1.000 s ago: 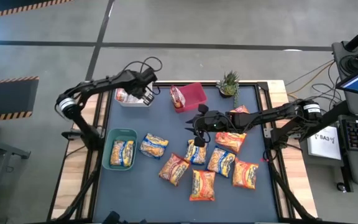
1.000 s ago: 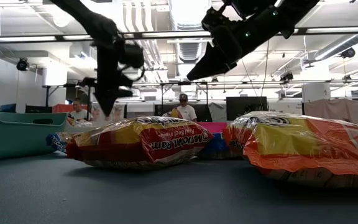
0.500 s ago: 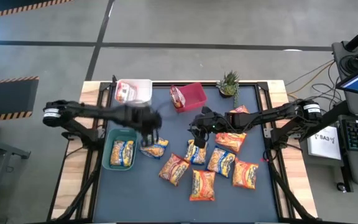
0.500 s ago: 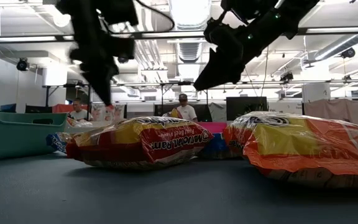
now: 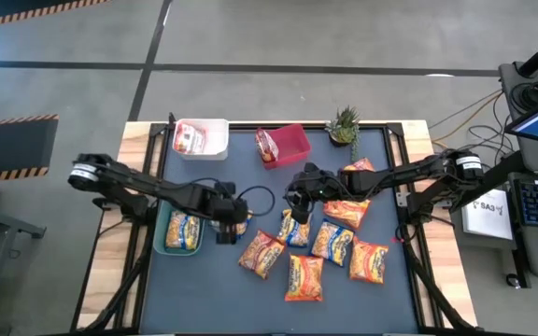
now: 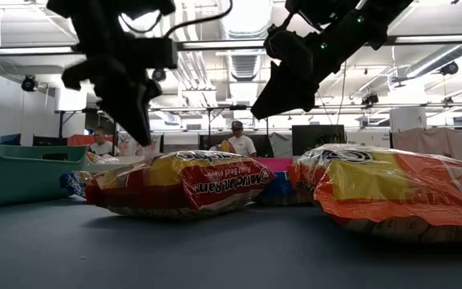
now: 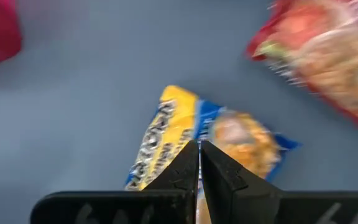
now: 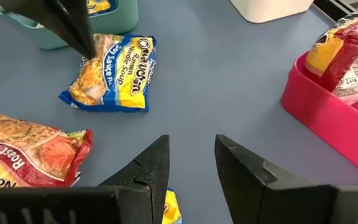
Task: Sort Maruchan noodles
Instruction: Put the blue noodle pack into the green bin
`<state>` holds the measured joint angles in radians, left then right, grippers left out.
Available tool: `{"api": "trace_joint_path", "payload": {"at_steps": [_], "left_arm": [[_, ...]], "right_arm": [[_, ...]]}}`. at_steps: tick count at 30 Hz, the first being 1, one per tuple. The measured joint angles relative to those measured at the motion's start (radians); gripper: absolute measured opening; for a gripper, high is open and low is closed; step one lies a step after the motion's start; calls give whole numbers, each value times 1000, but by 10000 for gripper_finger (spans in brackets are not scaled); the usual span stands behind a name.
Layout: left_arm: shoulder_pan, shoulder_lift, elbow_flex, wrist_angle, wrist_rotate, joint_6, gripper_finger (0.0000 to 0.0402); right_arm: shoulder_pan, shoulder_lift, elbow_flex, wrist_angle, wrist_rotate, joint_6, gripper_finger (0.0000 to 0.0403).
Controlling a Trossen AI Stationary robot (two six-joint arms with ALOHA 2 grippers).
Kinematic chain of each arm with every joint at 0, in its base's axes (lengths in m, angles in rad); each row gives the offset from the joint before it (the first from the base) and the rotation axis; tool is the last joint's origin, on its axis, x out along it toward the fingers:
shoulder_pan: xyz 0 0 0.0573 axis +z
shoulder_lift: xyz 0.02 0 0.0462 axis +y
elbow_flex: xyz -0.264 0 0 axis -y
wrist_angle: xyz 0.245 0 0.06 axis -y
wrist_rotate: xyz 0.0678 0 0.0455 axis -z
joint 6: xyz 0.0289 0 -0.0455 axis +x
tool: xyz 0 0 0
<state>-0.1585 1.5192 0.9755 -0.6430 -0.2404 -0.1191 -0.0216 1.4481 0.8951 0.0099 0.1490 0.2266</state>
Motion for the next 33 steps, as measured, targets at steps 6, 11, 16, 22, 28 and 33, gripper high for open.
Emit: {"api": "trace_joint_path", "payload": {"at_steps": [6, 11, 16, 22, 28, 33], "left_arm": [[1, 59, -10, 10, -39, -6, 0], [1, 131, -10, 44, -39, -22, 0], [2, 203, -4, 94, -57, -35, 0], [3, 219, -5, 141, -65, -13, 0], [19, 210, -9, 301, -94, 93, 0], [45, 202, -9, 321, -110, 118, 0]], "right_arm": [[4, 18, 0, 1, 0, 2, 116], [4, 47, 0, 11, 0, 0, 116], [4, 74, 0, 26, 1, -6, 116], [4, 76, 0, 31, 1, -3, 116], [4, 76, 0, 41, 1, -10, 116], [4, 76, 0, 48, 1, 3, 116]]}}
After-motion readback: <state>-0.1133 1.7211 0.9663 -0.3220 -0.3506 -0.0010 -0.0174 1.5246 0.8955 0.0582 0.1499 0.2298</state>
